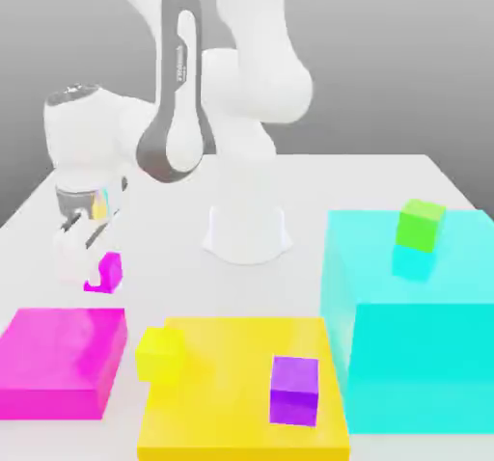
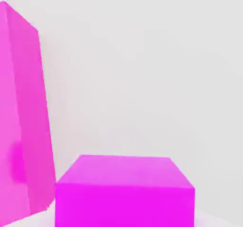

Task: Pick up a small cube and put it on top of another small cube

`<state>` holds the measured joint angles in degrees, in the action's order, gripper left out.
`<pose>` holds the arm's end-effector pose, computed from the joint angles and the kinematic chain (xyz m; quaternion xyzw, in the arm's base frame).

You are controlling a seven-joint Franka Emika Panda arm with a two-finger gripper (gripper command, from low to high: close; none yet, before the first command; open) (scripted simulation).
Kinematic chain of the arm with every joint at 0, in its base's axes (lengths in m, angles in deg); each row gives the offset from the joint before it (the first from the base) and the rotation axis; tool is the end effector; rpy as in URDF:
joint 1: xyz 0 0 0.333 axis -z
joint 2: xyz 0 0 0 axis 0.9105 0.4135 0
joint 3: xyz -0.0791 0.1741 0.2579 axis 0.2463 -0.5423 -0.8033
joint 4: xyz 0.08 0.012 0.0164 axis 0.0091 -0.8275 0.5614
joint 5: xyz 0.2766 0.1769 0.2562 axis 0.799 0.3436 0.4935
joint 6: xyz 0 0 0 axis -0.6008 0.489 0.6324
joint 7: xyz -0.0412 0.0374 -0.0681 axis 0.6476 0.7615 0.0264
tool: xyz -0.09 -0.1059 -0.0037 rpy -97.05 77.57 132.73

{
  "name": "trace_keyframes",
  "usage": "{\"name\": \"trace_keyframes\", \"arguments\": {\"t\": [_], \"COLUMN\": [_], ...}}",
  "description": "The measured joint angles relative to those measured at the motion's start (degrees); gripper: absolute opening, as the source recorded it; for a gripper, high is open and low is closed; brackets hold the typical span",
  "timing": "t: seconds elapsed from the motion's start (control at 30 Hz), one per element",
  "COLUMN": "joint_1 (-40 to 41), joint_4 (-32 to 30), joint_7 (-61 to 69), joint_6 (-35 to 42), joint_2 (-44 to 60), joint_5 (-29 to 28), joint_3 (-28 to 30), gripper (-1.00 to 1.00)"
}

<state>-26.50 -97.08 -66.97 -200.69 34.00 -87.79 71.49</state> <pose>0.2796 -0.2341 0.1582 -0.3984 0.9171 -0.0108 0.0031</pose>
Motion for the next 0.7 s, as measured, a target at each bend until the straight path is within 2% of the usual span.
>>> {"name": "trace_keyframes", "arguments": {"t": [0.37, 0.5, 0.57, 0.63, 0.7], "joint_1": [-20.45, -25.94, -29.21, -33.50, -32.66], "joint_4": [19.98, 25.26, 25.80, 25.18, 24.28], "joint_7": [15.15, 20.55, 24.44, 25.12, 24.46], "joint_6": [17.47, 23.47, 25.66, 23.27, 18.98], "joint_2": [2.26, 2.62, 1.19, 3.11, 6.62], "joint_5": [0.71, 1.47, 1.91, 0.90, -0.50], "joint_3": [-9.73, -14.40, -16.18, -16.11, -14.35], "gripper": [-1.00, -1.00, -1.00, -1.00, -1.00]}}
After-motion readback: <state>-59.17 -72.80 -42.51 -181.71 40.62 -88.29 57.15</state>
